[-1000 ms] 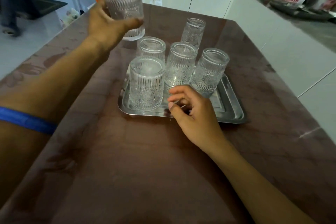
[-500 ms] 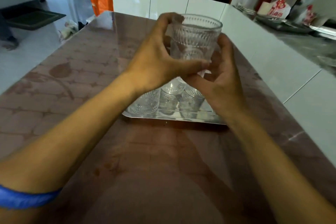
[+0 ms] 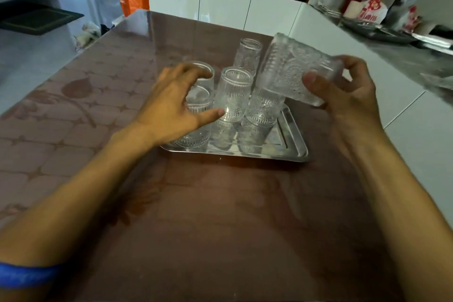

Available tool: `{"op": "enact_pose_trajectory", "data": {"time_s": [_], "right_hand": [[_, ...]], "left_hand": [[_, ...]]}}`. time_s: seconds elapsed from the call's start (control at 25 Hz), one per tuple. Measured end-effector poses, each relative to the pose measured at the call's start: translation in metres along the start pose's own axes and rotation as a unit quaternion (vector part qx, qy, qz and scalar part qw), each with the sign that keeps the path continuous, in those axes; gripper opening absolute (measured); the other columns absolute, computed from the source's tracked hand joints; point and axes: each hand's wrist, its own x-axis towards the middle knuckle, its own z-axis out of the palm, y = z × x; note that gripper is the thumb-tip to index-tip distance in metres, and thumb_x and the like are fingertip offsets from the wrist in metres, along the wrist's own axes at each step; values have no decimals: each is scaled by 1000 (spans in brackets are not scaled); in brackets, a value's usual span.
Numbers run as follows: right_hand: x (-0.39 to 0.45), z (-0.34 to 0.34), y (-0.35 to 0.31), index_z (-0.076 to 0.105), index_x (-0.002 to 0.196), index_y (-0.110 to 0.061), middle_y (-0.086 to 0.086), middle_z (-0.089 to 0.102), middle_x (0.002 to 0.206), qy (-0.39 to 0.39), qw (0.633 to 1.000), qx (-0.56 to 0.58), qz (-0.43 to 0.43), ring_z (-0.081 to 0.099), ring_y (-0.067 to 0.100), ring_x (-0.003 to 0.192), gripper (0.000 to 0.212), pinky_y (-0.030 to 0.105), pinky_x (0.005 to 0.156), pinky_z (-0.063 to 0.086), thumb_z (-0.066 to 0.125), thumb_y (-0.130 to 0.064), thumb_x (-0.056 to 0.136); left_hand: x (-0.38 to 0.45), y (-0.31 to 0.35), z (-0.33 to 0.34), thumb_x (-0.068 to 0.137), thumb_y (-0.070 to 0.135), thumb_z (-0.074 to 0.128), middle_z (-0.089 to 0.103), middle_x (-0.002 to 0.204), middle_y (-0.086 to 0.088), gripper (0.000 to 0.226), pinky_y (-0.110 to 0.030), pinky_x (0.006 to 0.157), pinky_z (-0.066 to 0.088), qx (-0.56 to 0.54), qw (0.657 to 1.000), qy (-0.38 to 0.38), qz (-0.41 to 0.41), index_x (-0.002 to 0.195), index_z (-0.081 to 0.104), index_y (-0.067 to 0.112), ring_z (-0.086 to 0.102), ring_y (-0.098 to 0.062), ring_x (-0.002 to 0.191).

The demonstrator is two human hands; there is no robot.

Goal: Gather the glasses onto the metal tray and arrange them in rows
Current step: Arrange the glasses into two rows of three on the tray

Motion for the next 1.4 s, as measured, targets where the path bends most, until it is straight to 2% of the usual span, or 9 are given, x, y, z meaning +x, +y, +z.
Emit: {"op": "enact_pose_trajectory", "data": {"time_s": [0.12,0.24,0.36,0.56,0.68,0.88,1.0,1.24,1.4], "right_hand": [[4,10,-2,50,107,-27,6,76,105,-47,992,-112,-21,74,21,92,66,33,71,61,90,-42,56],[1,34,10,56,100,-31,-7,69,102,-78,960,-264,-52,68,7,87,59,19,62,56,89,-52,56],[-3,55,31,60,101,-28,-12,68,99,-103,932,-337,-86,65,10,85,55,25,63,53,85,-54,60],[-4,64,54,57,101,-29,-17,61,103,-142,913,-367,-109,56,3,92,50,13,68,37,82,-54,65],[-1,57,47,61,99,-27,-18,65,102,-172,913,-360,-88,58,0,82,47,19,67,45,73,-63,71],[65,48,28,75,95,-15,-11,70,81,-76,933,-330,-118,61,-5,71,29,14,68,50,61,-41,93],[126,54,34,67,117,-16,-2,69,110,-102,881,-452,-96,63,8,95,30,25,88,53,63,-32,92],[193,82,76,35,151,-17,9,42,154,-224,788,-573,4,47,31,133,74,32,91,40,71,-32,89],[214,89,92,36,149,-14,11,44,152,-224,797,-561,8,51,31,126,71,34,87,43,70,-34,90]], "left_hand": [[-3,-10,7,75,53,73,53,138,-5,63,-28,101,29,30,999,-15,15,126,61,19,44,-27,128],[-4,-11,5,77,50,73,56,136,-8,60,-28,101,31,44,999,-4,27,126,62,17,46,-29,128],[-5,-9,3,82,55,63,57,136,-9,61,-35,103,35,55,998,-17,34,128,61,15,47,-29,128],[4,-1,-9,94,52,46,62,126,-10,49,-42,98,42,56,997,-30,44,121,65,16,52,-27,121],[24,8,-14,93,47,49,68,118,-14,44,-43,91,46,84,994,-38,57,115,68,13,59,-33,111],[67,19,-4,92,54,50,54,145,-3,49,-42,98,44,84,979,-181,39,132,56,27,59,-27,113],[70,16,1,89,60,49,53,145,1,50,-39,97,44,67,978,-195,27,130,58,32,59,-23,115],[69,8,4,89,61,48,53,142,3,52,-37,95,43,44,983,-176,38,129,59,31,57,-23,119],[68,8,4,90,60,48,53,142,1,49,-39,99,42,55,983,-170,46,128,59,30,53,-23,125]]}}
